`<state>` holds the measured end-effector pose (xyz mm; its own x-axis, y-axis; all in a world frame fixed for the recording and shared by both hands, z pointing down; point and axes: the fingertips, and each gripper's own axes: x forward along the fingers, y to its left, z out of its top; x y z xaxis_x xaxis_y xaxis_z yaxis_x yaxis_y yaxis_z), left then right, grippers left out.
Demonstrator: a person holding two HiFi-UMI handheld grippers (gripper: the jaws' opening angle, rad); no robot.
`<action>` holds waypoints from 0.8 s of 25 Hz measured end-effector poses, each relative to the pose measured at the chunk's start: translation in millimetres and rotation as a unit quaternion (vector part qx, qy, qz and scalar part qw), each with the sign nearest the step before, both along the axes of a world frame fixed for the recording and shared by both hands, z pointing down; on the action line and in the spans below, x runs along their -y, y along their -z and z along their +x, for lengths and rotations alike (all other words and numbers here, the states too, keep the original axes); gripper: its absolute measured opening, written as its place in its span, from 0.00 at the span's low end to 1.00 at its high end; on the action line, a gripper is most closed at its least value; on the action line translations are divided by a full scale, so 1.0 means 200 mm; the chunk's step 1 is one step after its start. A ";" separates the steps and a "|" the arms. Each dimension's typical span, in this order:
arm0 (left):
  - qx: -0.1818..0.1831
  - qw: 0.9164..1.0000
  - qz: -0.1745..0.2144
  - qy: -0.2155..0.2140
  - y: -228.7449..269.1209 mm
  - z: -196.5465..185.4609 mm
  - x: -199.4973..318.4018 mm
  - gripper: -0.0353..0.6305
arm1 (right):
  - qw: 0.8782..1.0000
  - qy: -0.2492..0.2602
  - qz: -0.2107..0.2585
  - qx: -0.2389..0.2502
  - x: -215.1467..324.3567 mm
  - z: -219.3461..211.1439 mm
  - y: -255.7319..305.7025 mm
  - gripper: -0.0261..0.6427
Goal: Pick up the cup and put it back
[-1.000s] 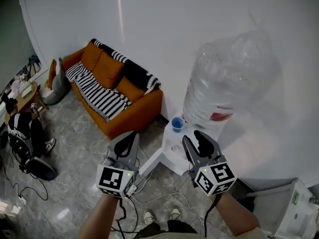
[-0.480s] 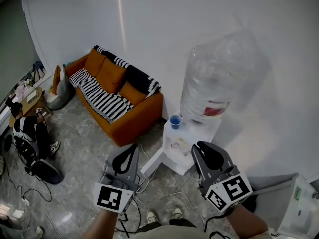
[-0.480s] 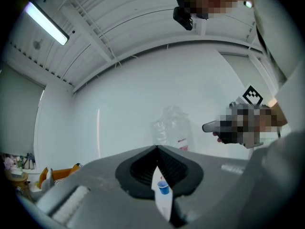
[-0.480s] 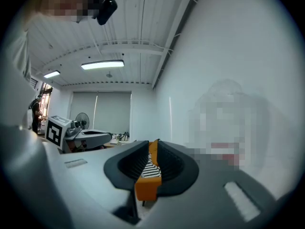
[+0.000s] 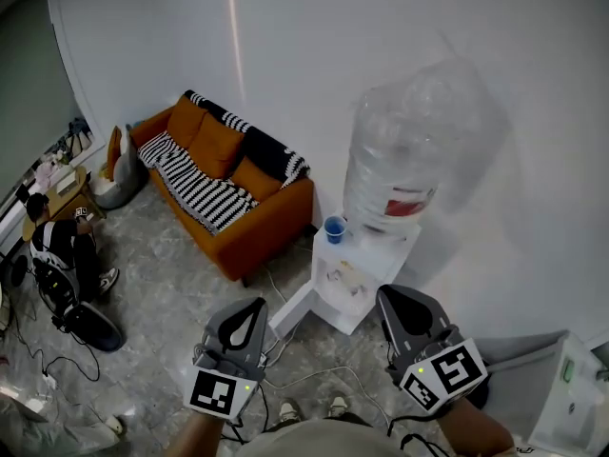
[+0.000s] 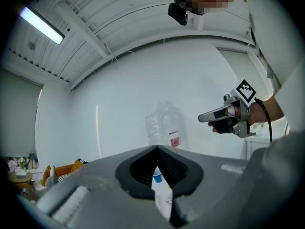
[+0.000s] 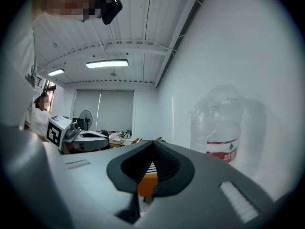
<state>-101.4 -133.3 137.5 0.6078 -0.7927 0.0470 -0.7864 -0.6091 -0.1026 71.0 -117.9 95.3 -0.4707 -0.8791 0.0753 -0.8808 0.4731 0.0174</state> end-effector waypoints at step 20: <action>0.009 1.000 -0.007 0.003 -0.04 0.03 -0.06 0.06 | 0.999 0.039 -0.019 -0.002 -0.02 -0.04 -0.08 0.04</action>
<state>-96.0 -122.2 145.3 0.6020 -0.7955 0.0690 -0.7880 -0.6059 -0.1091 63.8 -113.0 112.0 -0.5369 -0.8364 0.1105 -0.8415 0.5403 0.0008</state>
